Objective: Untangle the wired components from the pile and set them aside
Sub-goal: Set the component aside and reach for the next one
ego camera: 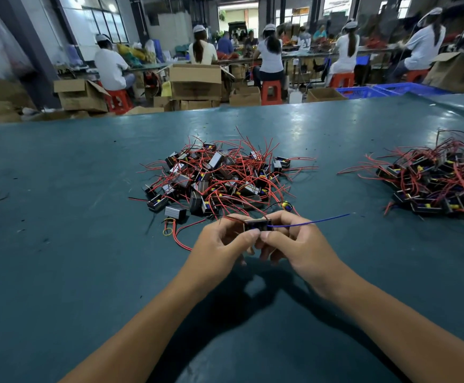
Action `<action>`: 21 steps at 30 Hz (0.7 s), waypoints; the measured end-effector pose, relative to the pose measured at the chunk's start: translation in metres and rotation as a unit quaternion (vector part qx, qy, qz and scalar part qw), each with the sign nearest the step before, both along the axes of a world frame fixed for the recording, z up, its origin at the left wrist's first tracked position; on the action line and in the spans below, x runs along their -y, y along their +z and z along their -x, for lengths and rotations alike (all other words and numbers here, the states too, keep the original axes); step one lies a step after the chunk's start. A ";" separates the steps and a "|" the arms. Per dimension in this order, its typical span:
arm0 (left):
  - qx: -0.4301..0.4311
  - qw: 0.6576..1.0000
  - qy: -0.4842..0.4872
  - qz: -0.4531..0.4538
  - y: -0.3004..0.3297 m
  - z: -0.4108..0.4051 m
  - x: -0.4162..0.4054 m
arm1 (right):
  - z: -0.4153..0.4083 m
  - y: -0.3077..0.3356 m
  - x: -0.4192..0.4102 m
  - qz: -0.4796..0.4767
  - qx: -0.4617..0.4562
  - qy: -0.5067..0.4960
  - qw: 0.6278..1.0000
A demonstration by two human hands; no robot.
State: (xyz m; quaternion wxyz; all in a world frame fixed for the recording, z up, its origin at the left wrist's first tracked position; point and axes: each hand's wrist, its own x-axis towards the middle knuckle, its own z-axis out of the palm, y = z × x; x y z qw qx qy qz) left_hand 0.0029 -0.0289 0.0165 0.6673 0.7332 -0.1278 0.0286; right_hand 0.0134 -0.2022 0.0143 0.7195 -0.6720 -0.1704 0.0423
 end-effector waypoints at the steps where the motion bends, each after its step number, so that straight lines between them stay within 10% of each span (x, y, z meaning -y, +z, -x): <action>1: -0.006 1.000 0.005 0.023 0.000 0.000 0.001 | 0.000 0.000 0.001 0.018 0.009 0.002 1.000; 21: -0.052 0.998 -0.003 0.047 0.002 0.001 -0.001 | -0.003 -0.002 0.002 0.032 0.023 -0.032 0.999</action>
